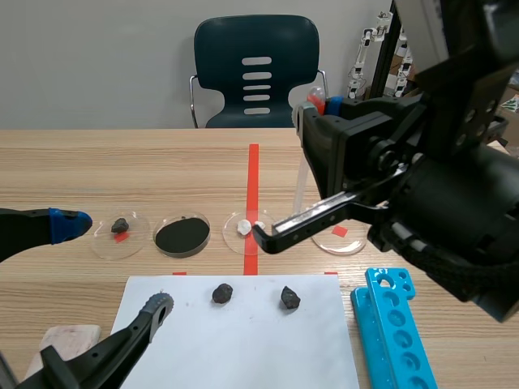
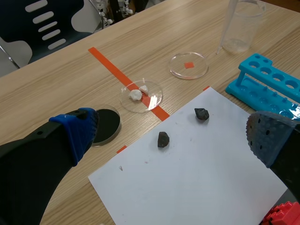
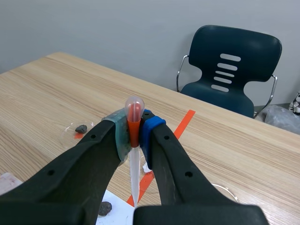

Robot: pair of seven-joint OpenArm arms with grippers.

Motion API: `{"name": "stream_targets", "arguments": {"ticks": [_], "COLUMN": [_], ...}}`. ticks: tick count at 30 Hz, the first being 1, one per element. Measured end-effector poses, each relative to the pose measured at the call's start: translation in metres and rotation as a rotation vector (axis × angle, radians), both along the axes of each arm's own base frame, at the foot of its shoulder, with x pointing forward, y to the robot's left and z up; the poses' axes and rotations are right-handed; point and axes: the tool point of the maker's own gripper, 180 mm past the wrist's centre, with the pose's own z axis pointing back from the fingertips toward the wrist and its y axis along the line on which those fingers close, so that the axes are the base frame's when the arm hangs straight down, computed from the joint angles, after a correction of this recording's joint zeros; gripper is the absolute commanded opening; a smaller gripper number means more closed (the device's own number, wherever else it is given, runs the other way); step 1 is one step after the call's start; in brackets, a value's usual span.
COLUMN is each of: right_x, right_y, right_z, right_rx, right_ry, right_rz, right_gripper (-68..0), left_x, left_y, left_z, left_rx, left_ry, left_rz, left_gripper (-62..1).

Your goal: Put the dropper in the beaker

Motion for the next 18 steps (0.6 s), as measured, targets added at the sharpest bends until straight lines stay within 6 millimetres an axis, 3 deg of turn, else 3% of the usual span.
{"name": "stream_targets", "arguments": {"ticks": [7, 18], "right_x": [0.002, 0.014], "right_y": [-0.005, -0.045], "right_z": [0.0, 0.002], "right_rx": [-0.01, -0.02], "right_ry": [-0.003, -0.013], "right_rz": [-0.013, -0.121], "right_gripper": [-66.7, -66.7], "left_x": [0.0, 0.0], "left_y": [0.0, 0.0], "left_z": [0.0, 0.0], "left_rx": [0.0, 0.0], "left_ry": [0.0, 0.0], "left_rz": [0.0, 0.0], "left_gripper": [1.4, 1.4]}}
